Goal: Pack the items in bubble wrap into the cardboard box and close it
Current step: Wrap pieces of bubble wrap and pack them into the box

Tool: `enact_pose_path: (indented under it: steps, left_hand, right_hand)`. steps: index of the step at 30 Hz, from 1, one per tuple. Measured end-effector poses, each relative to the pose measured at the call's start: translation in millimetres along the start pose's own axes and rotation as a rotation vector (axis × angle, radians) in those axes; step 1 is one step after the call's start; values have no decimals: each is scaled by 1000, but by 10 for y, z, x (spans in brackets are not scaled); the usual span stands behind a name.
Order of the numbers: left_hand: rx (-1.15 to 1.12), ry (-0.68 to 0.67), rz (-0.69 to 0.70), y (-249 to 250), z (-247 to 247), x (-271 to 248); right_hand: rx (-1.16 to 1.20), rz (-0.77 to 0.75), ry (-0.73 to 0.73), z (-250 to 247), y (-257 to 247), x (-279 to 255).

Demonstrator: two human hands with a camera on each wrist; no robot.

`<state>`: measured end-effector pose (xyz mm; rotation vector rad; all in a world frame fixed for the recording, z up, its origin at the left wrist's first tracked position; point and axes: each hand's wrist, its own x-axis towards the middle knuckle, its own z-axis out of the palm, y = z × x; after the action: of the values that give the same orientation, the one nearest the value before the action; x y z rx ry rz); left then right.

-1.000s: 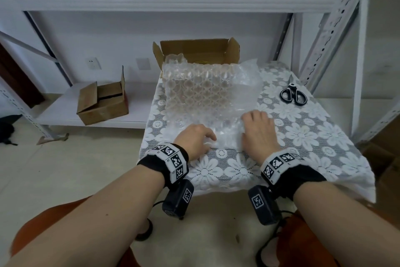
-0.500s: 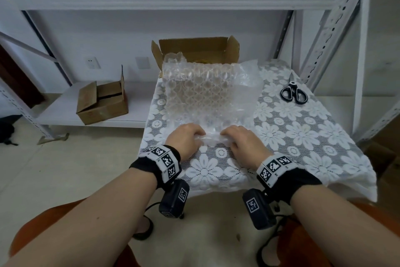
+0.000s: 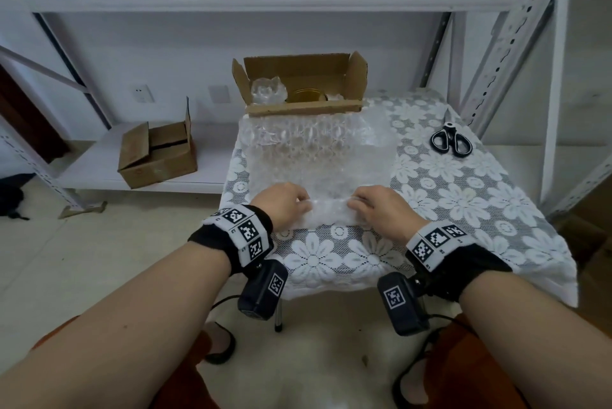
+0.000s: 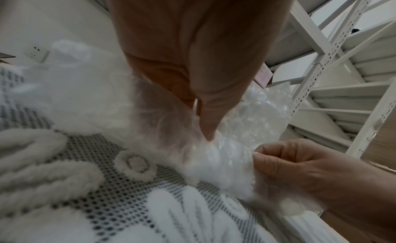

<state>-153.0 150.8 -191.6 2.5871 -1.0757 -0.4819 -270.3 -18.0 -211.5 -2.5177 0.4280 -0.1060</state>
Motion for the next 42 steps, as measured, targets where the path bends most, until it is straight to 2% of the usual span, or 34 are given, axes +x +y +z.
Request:
enact_pose_path:
  steps: [2,4,6,9,11,17,20,22,25,27,34,42]
  left_hand:
    - [13,-34,-10,-1,-6,7]
    - [22,1,-30,-8,17,2]
    - [47,141,-27,-13,52,-24]
    - [123,407,110,12,82,-65]
    - [103,459,191,45,88,-92]
    - [64,176,184,-24,178,-102]
    - [121,154,176,-62,194,-86]
    - [116,169,155,-58,197,-69]
    - [82,172,118,-32,198,-48]
    - [69,163,109,-31,186,-52]
    - [42,146,112,-44,153,-101]
    - [106,3,65,-37,92,-145]
  right_hand:
    - [-46,29,-37,-13,-15,9]
    - [-86,51,-58,-20,-35,12]
    - [-114,72,-64,-15,-53,15]
    - [-144,106,-62,13,-70,35]
    - [-172,122,-61,29,-81,55]
    - [-341,139,59,67,-50,51]
    - [-483,-82,238,90,-65,36]
    - [-482,-228,298,110,-129,9]
    - [-449,-347,180,210,-200,-70]
    - [-439,-324,98,281,-195,-104]
    - [-337,-221,59,256,-70,-65]
    - [-176,-128,-96,68,-239,-102]
